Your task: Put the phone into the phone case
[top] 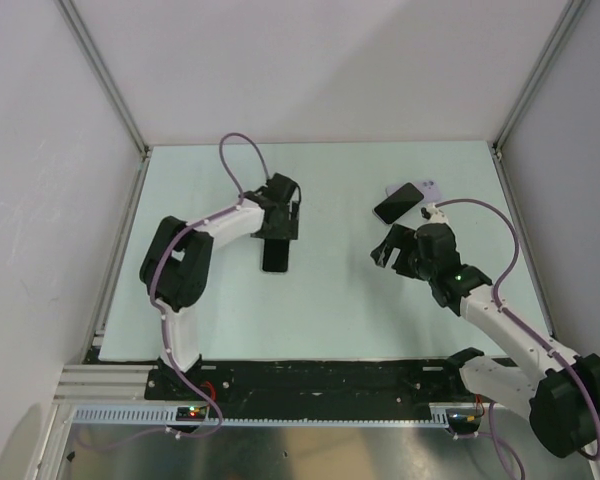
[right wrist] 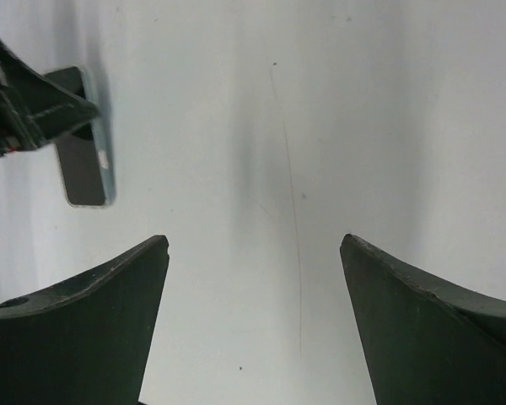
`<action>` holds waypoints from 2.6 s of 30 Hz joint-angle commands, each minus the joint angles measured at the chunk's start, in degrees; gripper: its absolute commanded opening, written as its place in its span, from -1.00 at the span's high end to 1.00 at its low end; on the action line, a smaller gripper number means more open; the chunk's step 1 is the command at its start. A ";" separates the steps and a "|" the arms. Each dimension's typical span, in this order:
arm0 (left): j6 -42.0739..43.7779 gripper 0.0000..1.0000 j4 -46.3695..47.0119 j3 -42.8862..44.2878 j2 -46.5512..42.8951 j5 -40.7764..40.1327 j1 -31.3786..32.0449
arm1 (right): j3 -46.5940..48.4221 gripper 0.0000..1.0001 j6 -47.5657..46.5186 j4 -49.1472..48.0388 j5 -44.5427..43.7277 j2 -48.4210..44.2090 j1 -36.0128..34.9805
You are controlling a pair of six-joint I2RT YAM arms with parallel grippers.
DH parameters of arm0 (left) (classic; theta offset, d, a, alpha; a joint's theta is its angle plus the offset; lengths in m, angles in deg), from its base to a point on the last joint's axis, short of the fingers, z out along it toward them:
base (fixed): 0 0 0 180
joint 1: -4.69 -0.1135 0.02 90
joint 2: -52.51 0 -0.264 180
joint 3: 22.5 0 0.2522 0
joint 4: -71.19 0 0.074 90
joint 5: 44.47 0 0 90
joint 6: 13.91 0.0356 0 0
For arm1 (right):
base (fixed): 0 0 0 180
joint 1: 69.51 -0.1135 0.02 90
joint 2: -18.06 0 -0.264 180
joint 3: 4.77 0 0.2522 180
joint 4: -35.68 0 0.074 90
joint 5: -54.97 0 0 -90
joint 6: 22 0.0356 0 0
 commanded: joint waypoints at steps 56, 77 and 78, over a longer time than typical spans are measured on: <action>-7.96 -0.99 0.91 -14.99 -45.39 12.67 1.37 | 25.57 -0.26 25.17 -37.93 22.23 60.57 31.19; -7.10 -0.99 0.91 -12.42 -45.24 15.33 1.02 | 28.31 0.38 29.31 -39.06 23.89 66.04 29.31; -7.16 -0.99 0.94 -12.41 -45.13 15.39 0.99 | 28.31 0.43 29.20 -39.16 24.20 65.95 29.30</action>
